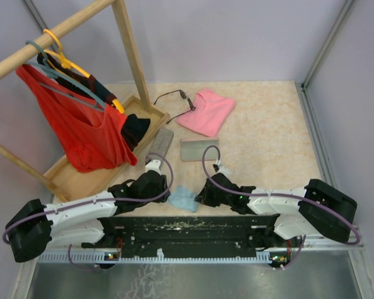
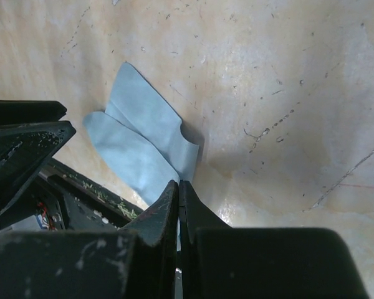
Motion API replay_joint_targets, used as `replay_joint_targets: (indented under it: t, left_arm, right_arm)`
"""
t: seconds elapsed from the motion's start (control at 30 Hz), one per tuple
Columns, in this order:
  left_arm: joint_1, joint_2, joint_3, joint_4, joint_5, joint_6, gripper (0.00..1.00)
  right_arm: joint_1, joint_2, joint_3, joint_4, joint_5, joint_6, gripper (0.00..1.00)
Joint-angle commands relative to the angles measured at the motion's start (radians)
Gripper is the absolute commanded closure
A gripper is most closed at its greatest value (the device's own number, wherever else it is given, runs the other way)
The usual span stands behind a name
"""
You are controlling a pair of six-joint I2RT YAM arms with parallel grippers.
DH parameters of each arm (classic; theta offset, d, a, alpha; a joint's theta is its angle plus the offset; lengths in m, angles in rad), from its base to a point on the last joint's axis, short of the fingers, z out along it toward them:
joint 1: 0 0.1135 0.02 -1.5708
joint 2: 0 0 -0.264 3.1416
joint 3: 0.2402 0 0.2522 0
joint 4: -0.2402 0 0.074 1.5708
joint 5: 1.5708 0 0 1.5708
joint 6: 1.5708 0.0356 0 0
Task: Organize the sunglasses
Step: Fold the glasses cleaning cloth at the center of the board.
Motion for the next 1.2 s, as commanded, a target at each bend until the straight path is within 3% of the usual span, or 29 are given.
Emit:
replay_joint_targets:
  t: [0.0, 0.43, 0.63, 0.9, 1.17]
  left_arm:
    - [-0.003, -0.039, 0.027, 0.0, -0.034, -0.003, 0.56]
    - [0.019, -0.091, 0.01, 0.118, 0.045, 0.067, 0.36]
    - [0.026, -0.073, -0.009, 0.221, 0.133, 0.108, 0.36]
    - [0.048, -0.08, -0.056, 0.256, 0.174, 0.091, 0.4]
    - [0.066, -0.137, -0.106, 0.256, 0.196, 0.076, 0.42]
  right_arm:
    - [0.012, -0.046, 0.041, 0.02, 0.01, -0.027, 1.0]
    - [0.005, -0.148, 0.085, -0.127, 0.075, -0.26, 1.0]
    - [-0.011, -0.178, 0.077, -0.107, 0.041, -0.403, 1.0]
    - [-0.02, -0.257, -0.008, 0.055, -0.11, -0.553, 1.0]
    - [-0.021, -0.256, -0.041, 0.072, -0.269, -0.634, 1.0]
